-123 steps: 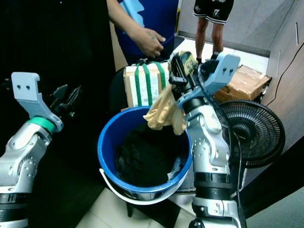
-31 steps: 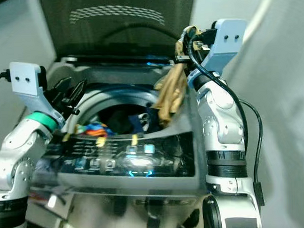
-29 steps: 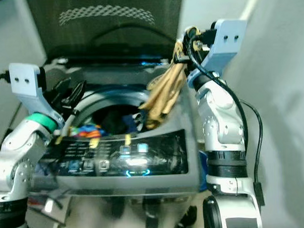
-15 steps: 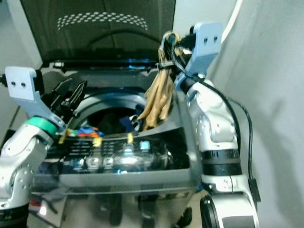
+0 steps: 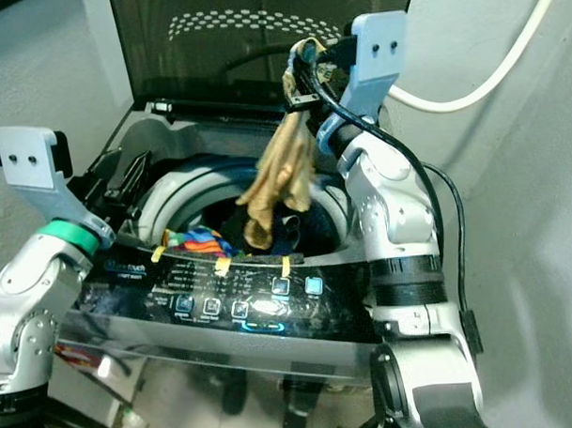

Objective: Clothes washing

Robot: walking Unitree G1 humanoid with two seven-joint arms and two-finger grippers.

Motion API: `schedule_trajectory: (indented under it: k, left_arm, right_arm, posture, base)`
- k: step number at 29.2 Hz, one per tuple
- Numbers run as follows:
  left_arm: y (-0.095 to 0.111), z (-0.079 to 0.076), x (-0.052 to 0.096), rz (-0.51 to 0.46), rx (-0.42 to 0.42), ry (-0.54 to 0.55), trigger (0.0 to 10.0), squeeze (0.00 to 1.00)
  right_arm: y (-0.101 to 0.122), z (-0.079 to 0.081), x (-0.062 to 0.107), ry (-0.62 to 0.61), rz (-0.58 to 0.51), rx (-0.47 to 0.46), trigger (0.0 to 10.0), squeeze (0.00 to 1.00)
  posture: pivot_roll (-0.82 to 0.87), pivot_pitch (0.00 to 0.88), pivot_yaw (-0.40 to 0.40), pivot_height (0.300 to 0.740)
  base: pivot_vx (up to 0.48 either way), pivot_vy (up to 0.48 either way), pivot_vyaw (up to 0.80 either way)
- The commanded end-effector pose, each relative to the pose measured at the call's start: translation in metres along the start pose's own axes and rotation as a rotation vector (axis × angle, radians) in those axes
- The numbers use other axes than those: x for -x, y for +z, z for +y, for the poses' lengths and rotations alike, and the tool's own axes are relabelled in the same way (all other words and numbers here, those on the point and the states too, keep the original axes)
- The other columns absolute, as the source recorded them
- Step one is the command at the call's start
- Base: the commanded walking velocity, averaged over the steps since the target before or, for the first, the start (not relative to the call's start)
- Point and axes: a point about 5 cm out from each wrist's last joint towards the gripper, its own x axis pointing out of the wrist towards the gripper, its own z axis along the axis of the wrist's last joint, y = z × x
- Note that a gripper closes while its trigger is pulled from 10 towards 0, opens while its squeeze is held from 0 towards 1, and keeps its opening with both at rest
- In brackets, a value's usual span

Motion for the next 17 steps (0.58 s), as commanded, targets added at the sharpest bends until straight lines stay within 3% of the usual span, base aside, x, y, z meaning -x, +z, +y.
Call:
schedule_trajectory:
  k: [1, 2, 3, 5, 6, 8, 9, 12, 14, 17]
  left_arm:
    - [0.000, -0.001, -0.001, 0.003, 0.003, -0.015, 10.0, 0.00]
    - [0.000, -0.001, -0.001, 0.003, 0.003, -0.015, 10.0, 0.00]
    - [0.001, -0.004, -0.001, 0.002, -0.005, -0.041, 10.0, 0.00]
    - [0.000, -0.005, 0.000, 0.009, -0.011, -0.051, 10.0, 0.00]
    - [-0.002, -0.005, 0.001, 0.026, -0.028, -0.064, 10.0, 0.00]
    - [-0.002, -0.005, 0.001, 0.026, -0.028, -0.064, 10.0, 0.00]
    - [-0.003, -0.004, 0.002, 0.038, -0.049, -0.084, 10.0, 0.00]
    - [-0.003, -0.004, 0.001, 0.046, -0.061, -0.091, 10.0, 0.00]
    - [-0.001, -0.003, 0.000, 0.050, -0.067, -0.095, 10.0, 0.00]
    - [-0.002, -0.003, -0.001, 0.056, -0.072, -0.099, 10.0, 0.00]
  right_arm:
    - [0.040, -0.008, -0.015, 0.020, -0.113, 0.094, 10.0, 0.00]
    - [0.040, -0.008, -0.015, 0.020, -0.113, 0.094, 10.0, 0.00]
    - [0.080, -0.029, -0.022, -0.031, -0.195, 0.149, 10.0, 0.00]
    - [0.090, -0.035, -0.022, -0.012, -0.182, 0.169, 10.0, 0.00]
    - [0.084, -0.034, -0.021, 0.138, -0.046, 0.222, 10.0, 0.00]
    - [0.084, -0.034, -0.021, 0.138, -0.046, 0.222, 10.0, 0.00]
    - [0.066, -0.028, -0.016, 0.295, 0.117, 0.253, 10.0, 0.00]
    - [0.066, -0.027, -0.017, 0.301, 0.118, 0.212, 10.0, 0.00]
    - [0.073, -0.026, -0.021, 0.277, 0.065, 0.134, 10.0, 0.00]
    - [0.070, -0.021, -0.025, 0.297, 0.054, 0.109, 10.0, 0.00]
  posture:
    - [0.11, 0.003, 0.056, 0.740]
    - [0.11, 0.003, 0.056, 0.740]
    - [0.11, 0.007, 0.057, 0.740]
    - [0.11, 0.007, 0.057, 0.740]
    - [0.11, 0.005, 0.063, 0.740]
    - [0.11, 0.005, 0.063, 0.740]
    - [0.11, 0.005, 0.063, 0.740]
    - [0.11, 0.005, 0.063, 0.740]
    - [0.11, 0.005, 0.063, 0.740]
    - [0.11, 0.005, 0.063, 0.740]
  base:
    - [0.000, 0.000, 0.00]
    - [0.000, 0.000, 0.00]
    - [0.000, 0.000, 0.00]
    - [0.000, 0.000, 0.00]
    - [0.000, 0.000, 0.00]
    - [0.000, 0.000, 0.00]
    - [0.000, 0.000, 0.00]
    - [0.000, 0.000, 0.00]
    - [0.000, 0.000, 0.00]
    - [0.000, 0.000, 0.00]
